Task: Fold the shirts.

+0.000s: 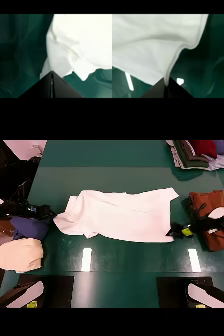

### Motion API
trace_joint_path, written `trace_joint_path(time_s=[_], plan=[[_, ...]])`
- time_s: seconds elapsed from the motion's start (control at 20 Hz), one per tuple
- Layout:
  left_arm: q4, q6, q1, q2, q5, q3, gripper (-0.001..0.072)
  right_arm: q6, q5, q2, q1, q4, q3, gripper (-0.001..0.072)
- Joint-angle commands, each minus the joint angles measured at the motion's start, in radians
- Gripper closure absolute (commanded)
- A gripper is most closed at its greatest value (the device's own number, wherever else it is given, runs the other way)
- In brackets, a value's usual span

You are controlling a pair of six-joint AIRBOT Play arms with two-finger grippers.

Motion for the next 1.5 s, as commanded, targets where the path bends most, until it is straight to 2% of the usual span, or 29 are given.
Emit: trace_joint_path(time_s=[0.0,0.25,0.3,0.35,0.4,0.6,0.75,1.05,1.4,1.45], plan=[[-0.047,0.021,0.0,0.0,-0.03,-0.012,0.0686,0.036,0.101,0.061,-0.096,-0.122,0.15,0.0701],[-0.063,0.031,0.0,-0.064,0.019,-0.027,0.0682,0.034,0.13,0.021,-0.122,-0.116,0.257,0.0701],[-0.061,0.032,0.0,-0.068,0.025,-0.027,0.0571,0.034,0.133,0.005,-0.103,-0.115,0.264,0.0701],[-0.063,0.031,0.0,-0.067,0.031,-0.026,0.0305,0.034,0.137,-0.012,-0.082,-0.116,0.272,0.0701],[-0.061,0.031,0.0,-0.066,0.029,-0.019,0.0156,0.034,0.146,-0.027,-0.064,-0.116,0.281,0.0701],[-0.063,0.066,-0.002,-0.048,-0.063,-0.006,0.0157,0.034,0.145,-0.045,-0.028,-0.116,0.283,0.0701],[-0.068,0.064,-0.044,-0.003,-0.073,-0.101,0.0156,0.034,0.143,-0.044,-0.028,-0.116,0.283,0.0701],[-0.077,0.066,-0.208,0.015,0.07,-0.329,0.0156,0.034,0.138,-0.044,-0.028,-0.116,0.283,0.07],[-0.024,0.029,-0.306,0.015,0.238,-0.338,0.0161,0.034,0.14,-0.044,-0.028,-0.116,0.283,0.0701],[-0.024,0.027,-0.306,0.015,0.236,-0.338,0.0345,0.034,0.14,-0.044,-0.028,-0.115,0.283,0.0701]])
